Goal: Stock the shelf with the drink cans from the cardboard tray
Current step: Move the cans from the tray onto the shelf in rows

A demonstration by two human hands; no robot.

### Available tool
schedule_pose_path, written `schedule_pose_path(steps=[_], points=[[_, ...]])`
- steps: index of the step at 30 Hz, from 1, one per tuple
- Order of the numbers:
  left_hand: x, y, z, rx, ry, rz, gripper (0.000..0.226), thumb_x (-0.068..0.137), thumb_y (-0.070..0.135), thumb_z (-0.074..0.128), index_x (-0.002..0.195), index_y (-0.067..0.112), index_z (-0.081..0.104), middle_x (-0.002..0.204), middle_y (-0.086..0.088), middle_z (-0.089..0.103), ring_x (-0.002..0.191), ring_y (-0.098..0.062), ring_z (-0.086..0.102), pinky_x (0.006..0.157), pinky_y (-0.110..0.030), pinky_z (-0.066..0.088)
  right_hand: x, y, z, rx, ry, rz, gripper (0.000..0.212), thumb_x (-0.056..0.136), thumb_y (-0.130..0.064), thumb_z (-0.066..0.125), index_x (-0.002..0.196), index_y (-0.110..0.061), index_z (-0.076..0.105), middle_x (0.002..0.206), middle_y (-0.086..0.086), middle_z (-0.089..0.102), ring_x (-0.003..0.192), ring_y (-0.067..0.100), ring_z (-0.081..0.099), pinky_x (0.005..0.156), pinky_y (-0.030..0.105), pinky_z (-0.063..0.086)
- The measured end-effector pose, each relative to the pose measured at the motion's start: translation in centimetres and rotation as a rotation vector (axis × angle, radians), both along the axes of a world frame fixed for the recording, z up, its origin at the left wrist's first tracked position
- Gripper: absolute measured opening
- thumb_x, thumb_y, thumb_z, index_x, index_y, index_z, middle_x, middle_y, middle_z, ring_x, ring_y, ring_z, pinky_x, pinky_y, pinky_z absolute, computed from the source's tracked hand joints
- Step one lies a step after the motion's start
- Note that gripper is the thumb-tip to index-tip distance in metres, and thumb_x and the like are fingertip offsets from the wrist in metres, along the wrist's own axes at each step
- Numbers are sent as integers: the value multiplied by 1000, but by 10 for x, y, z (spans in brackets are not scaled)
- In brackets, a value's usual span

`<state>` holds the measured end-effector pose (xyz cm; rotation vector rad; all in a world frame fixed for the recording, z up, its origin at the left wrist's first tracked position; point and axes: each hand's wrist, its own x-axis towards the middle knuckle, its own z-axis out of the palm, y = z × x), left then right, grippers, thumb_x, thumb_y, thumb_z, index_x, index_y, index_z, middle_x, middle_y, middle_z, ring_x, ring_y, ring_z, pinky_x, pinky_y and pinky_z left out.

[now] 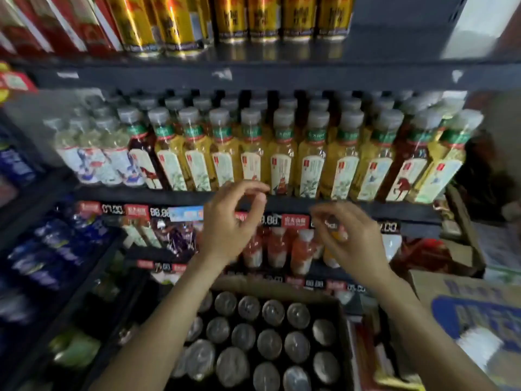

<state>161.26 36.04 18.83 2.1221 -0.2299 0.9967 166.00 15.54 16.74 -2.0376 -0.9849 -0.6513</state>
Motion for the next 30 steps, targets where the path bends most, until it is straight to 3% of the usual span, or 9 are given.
schedule_pose_path(steps=[3,6,9,15,17,19,23,27,30], points=[[-31,11,-64,-93,398,29,13,90,29,56,97,22,64,85,13,66,82,-5,64,71,-27,50,-20,-4,-60,-173,280,27,20,86,-24,60,104,-17,63,93,1,65,79,18,63,63,39,54],[-64,22,-112,-52,770,23,16,88,22,62,104,24,63,89,17,65,87,2,61,76,-12,47,-41,-9,-116,-331,512,30,29,83,-22,66,112,-18,62,103,2,66,92,23,64,73,37,52],[-93,29,-151,40,929,-28,28,85,25,65,113,20,62,105,12,66,97,4,58,89,-15,46,-64,-15,-158,-340,667,64,28,85,-22,66,112,-20,63,105,-2,67,93,15,65,76,36,54],[-135,50,-192,336,947,12,49,78,43,67,123,30,54,125,8,55,120,-13,46,100,-38,39,-106,-2,-192,-294,901,69,30,84,-14,67,114,-15,62,105,2,69,96,15,65,82,35,54],[-148,59,-198,373,978,66,65,72,35,71,132,30,44,135,6,45,128,-16,37,105,-36,32,-117,17,-196,-387,875,130,44,82,-17,70,123,-15,56,118,3,63,107,18,59,85,26,48],[-159,65,-204,417,1034,136,81,67,30,74,137,31,33,141,5,37,131,-19,32,98,-33,32,-127,38,-203,-505,921,192,67,78,-25,74,136,-18,42,135,4,48,122,20,47,90,25,41],[-170,68,-224,100,1103,106,89,63,20,84,134,22,30,138,-1,38,123,-19,42,90,-23,34,-139,72,-220,-677,841,163,97,62,-42,83,138,-13,30,138,7,39,127,26,38,100,38,40],[-170,71,-242,-88,1096,143,84,56,25,89,123,18,38,124,0,52,113,-17,51,90,-30,43,-144,91,-229,-626,870,110,87,58,-38,86,124,-13,34,124,8,52,112,28,52,87,41,47],[-165,75,-237,-324,1089,227,75,54,25,90,115,24,47,106,9,59,103,-14,59,89,-37,50,-138,92,-224,-349,1081,68,79,59,-31,87,118,-19,35,112,-1,59,101,19,60,79,33,51]])
